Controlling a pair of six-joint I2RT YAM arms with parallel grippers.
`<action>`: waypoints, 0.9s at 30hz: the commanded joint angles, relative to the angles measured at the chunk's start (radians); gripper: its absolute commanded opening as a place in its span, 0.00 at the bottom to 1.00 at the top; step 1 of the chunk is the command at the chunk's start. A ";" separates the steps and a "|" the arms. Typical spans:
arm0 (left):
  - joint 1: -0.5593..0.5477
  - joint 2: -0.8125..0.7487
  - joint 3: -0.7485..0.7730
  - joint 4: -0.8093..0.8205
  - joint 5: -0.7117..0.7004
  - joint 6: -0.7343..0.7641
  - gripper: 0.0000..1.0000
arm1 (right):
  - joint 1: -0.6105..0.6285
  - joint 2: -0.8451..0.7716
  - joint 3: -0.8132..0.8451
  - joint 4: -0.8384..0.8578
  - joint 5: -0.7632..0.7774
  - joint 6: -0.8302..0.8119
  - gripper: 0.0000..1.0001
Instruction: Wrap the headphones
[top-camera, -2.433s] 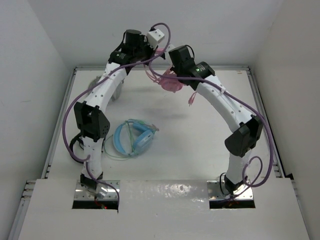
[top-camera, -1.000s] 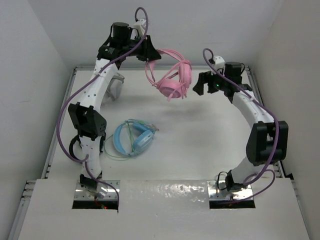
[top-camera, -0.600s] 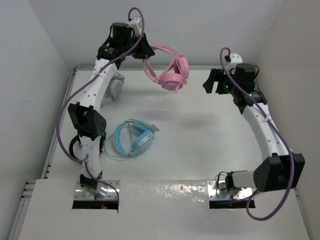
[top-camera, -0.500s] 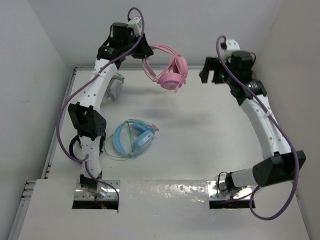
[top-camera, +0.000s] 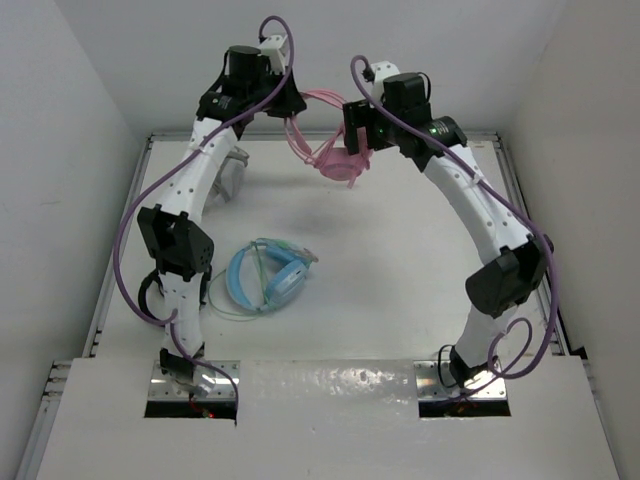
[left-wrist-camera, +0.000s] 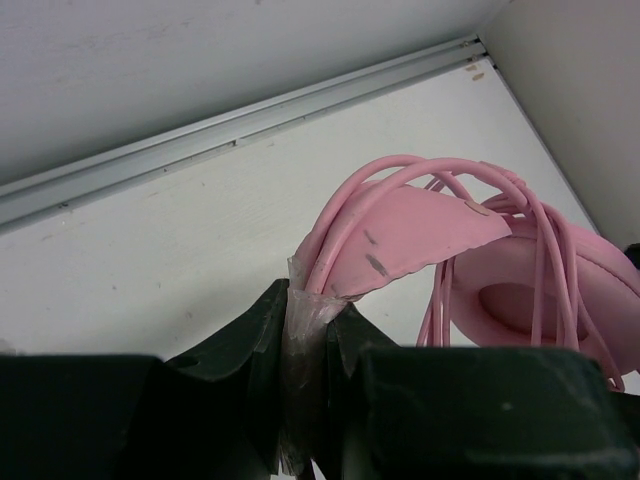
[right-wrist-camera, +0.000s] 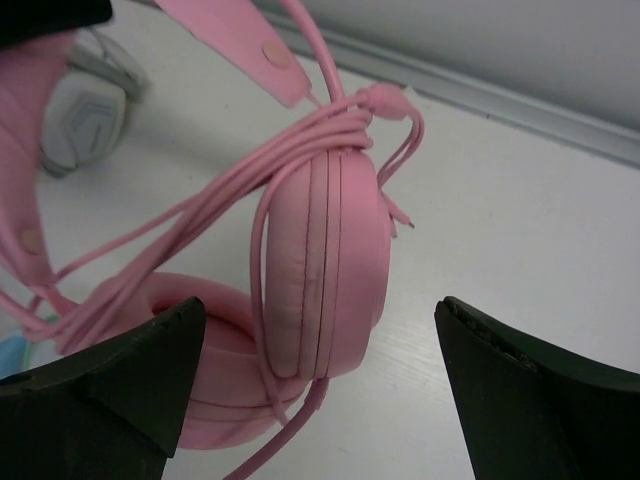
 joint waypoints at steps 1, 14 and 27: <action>-0.015 -0.060 0.038 0.088 0.028 -0.032 0.00 | -0.001 -0.007 -0.005 0.019 -0.035 -0.018 0.95; -0.029 -0.062 0.029 0.088 0.057 -0.032 0.00 | -0.001 0.125 0.007 0.026 0.024 0.002 0.56; -0.032 -0.054 0.001 0.090 0.144 0.022 1.00 | -0.066 0.133 -0.002 -0.047 0.061 0.091 0.00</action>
